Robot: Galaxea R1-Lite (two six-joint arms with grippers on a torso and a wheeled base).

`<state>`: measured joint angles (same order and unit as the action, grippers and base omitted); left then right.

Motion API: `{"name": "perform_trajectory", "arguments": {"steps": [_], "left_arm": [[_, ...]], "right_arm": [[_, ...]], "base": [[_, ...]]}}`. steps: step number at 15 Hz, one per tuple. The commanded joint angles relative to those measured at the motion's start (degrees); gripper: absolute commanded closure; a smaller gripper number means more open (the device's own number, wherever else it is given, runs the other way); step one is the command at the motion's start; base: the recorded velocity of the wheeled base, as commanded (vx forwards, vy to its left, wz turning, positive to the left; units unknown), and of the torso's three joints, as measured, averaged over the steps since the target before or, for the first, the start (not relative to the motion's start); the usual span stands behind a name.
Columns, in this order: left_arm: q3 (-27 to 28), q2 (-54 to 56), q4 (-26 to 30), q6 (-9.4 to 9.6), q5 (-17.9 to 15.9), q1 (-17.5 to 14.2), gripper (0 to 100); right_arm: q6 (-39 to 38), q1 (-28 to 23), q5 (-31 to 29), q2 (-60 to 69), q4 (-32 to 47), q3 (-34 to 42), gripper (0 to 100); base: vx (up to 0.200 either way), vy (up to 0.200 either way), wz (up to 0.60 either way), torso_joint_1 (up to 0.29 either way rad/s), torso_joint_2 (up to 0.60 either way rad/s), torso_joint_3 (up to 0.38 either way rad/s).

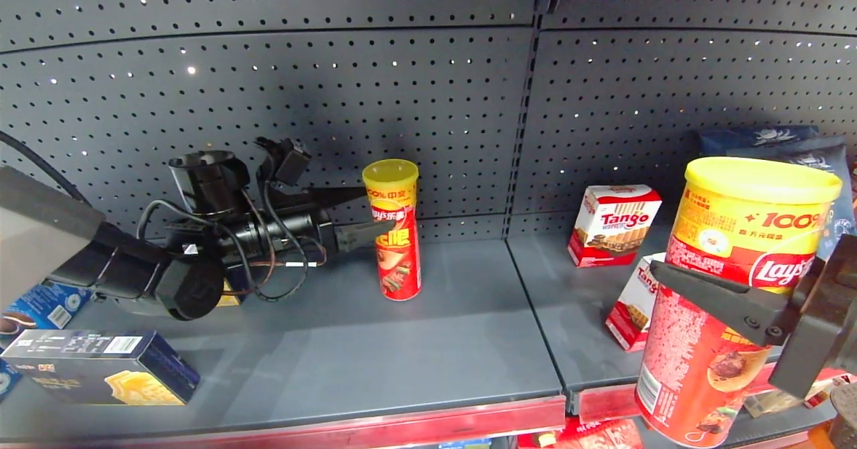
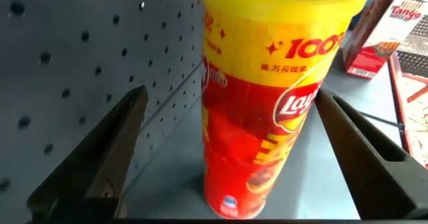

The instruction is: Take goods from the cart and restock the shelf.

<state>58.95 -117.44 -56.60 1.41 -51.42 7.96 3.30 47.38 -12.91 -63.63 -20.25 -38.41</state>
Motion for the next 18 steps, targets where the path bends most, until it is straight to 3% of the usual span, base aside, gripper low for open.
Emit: {"name": "perform_trajectory", "arguments": {"steps": [1,13,18], "left_arm": [[1.25,-1.03,0.00,-0.18,-1.75,0.04,0],[0.72,-1.03,0.00,-0.18,-2.02,3.55,0],[0.72,-1.56,0.00,-0.18,-2.02,3.64,0]], "right_arm": [[0.04,-0.19,-0.01,0.00,-0.05,0.00,100],[0.04,-0.71,0.08,0.00,0.03,0.09,100],[0.04,-0.71,-0.01,0.09,0.03,0.09,100]], "base": [[0.000,0.000,0.00,0.000,0.00,0.000],[0.000,0.000,0.00,0.000,0.00,0.000],[0.000,0.000,0.00,0.000,0.00,0.000]]}}
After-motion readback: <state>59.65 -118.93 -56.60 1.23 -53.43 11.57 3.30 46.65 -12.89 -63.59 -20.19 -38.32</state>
